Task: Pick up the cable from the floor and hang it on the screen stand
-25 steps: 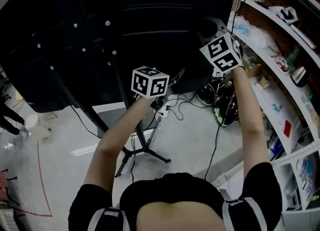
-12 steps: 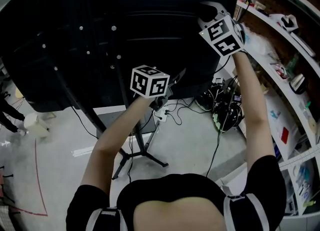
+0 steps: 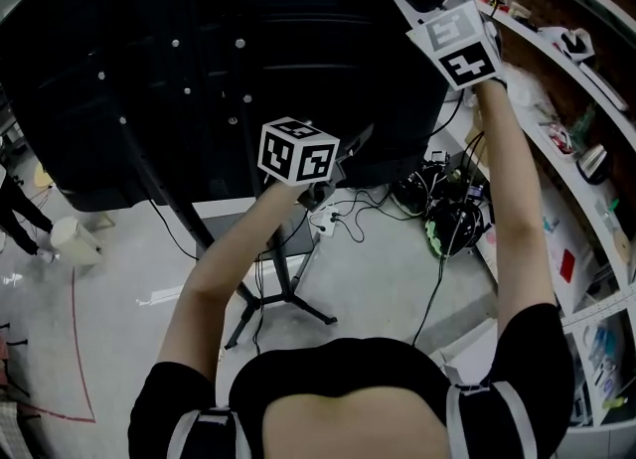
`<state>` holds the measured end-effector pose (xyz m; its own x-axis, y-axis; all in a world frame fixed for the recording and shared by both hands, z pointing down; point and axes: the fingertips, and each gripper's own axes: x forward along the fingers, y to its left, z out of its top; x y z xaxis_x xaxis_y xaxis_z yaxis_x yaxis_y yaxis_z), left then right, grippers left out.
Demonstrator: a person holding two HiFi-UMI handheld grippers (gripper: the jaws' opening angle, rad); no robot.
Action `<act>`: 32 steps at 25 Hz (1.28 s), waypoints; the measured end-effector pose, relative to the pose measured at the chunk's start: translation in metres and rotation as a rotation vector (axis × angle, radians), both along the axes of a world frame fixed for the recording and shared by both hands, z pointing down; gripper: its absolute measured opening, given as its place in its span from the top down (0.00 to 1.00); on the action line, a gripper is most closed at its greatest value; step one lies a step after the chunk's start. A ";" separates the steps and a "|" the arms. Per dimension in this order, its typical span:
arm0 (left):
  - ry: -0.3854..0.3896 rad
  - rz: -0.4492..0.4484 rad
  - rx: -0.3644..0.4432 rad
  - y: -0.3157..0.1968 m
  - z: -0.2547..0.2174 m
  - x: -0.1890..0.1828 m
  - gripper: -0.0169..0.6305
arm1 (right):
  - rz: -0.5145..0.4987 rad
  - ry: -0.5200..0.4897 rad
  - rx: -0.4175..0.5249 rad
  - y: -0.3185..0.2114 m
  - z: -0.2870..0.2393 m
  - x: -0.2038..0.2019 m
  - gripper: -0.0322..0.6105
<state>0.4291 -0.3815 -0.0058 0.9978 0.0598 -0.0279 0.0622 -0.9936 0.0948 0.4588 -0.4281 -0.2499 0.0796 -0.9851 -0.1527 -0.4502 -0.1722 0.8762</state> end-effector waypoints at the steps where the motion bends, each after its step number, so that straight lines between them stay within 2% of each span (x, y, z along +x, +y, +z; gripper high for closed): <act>1: 0.002 -0.002 -0.001 0.002 0.000 -0.003 0.96 | -0.007 0.001 0.011 0.003 -0.004 -0.007 0.75; 10: 0.007 -0.019 0.024 0.029 0.005 -0.043 0.96 | -0.062 0.022 0.075 0.044 -0.017 -0.080 0.75; 16: 0.010 -0.013 -0.020 0.051 0.028 -0.076 0.96 | -0.065 -0.019 0.064 0.074 0.020 -0.110 0.75; 21: 0.012 -0.022 -0.037 0.064 0.048 -0.096 0.96 | -0.082 -0.042 0.008 0.084 0.072 -0.135 0.75; 26: 0.014 -0.019 -0.061 0.078 0.068 -0.108 0.96 | -0.081 -0.100 -0.027 0.082 0.116 -0.142 0.75; 32: 0.024 -0.055 -0.088 0.072 0.089 -0.118 0.96 | -0.111 -0.140 -0.034 0.069 0.139 -0.143 0.75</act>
<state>0.3110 -0.3098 0.0834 0.9985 0.0015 -0.0543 0.0113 -0.9834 0.1812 0.3154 -0.3594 -0.1105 -0.0113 -0.9934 -0.1142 -0.5830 -0.0862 0.8079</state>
